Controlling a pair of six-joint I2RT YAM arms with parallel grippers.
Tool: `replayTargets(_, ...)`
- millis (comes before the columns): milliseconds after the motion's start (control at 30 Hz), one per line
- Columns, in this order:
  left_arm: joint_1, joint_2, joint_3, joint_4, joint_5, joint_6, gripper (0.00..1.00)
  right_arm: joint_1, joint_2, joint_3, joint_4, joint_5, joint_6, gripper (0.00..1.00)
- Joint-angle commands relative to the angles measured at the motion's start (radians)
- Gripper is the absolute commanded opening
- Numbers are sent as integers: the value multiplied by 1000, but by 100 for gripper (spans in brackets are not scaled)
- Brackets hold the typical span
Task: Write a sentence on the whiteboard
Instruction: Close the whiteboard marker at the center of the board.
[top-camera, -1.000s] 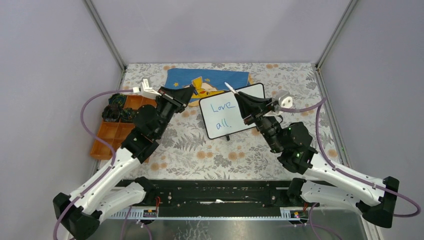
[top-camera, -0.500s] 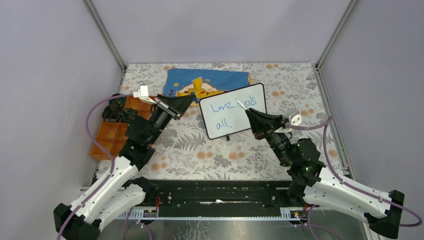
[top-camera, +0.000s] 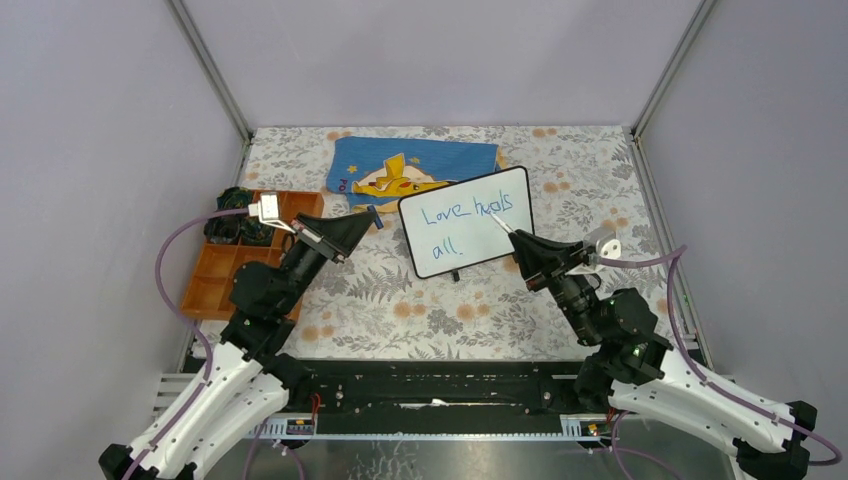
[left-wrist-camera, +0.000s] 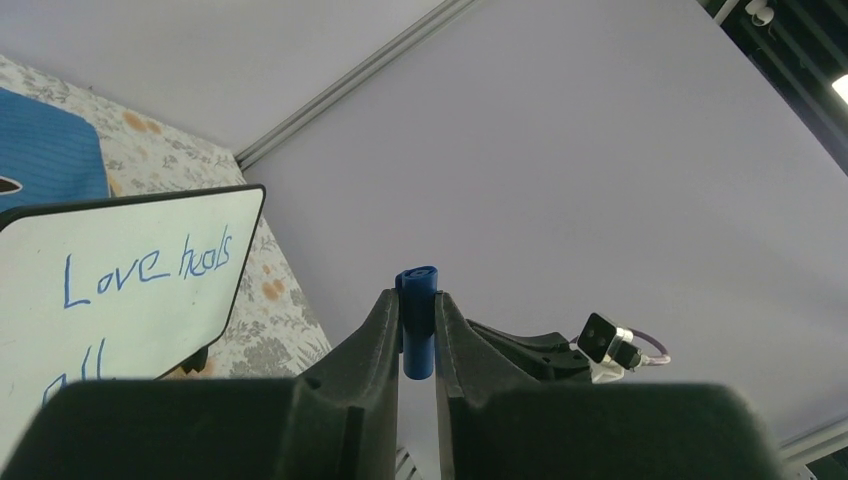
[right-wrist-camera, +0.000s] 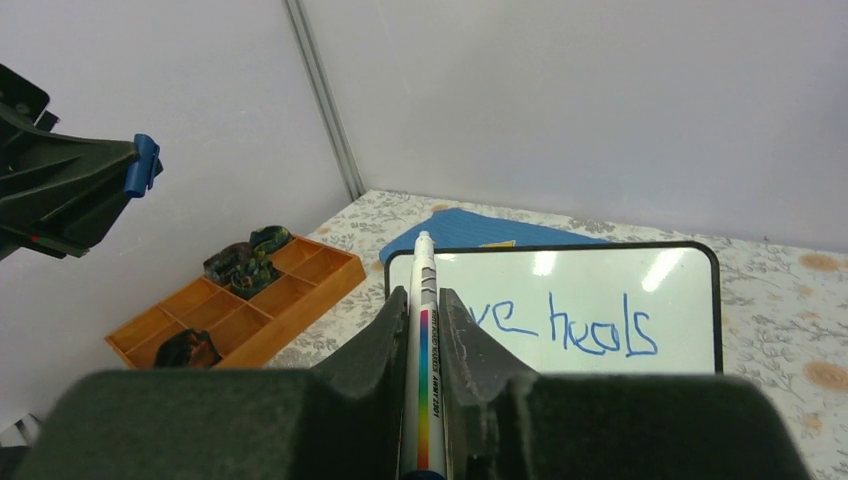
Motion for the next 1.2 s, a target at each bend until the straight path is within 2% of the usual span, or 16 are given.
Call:
replayTargets(0, 6, -12, -16, 1, 37, 27, 0, 6, -40, 6, -64, 50, 3, 0)
replayTargets(233, 6, -6, -44, 59, 28, -3, 0, 6, 33, 99, -103, 0, 32, 0)
replayTargets(500, 5, 2, -52, 96, 23, -21, 0, 47, 155, 91, 102, -8, 30, 0)
replayTargets(767, 6, 3, -59, 103, 9, -31, 0, 240, 290, 83, 357, 125, -190, 0)
replayTargets(1000, 6, -7, -54, 75, -3, -14, 0, 251, 192, 8, 384, 250, -231, 0)
replayTargets(1167, 5, 2, -60, 107, 5, -24, 0, 251, 80, 23, 288, 289, -275, 0)
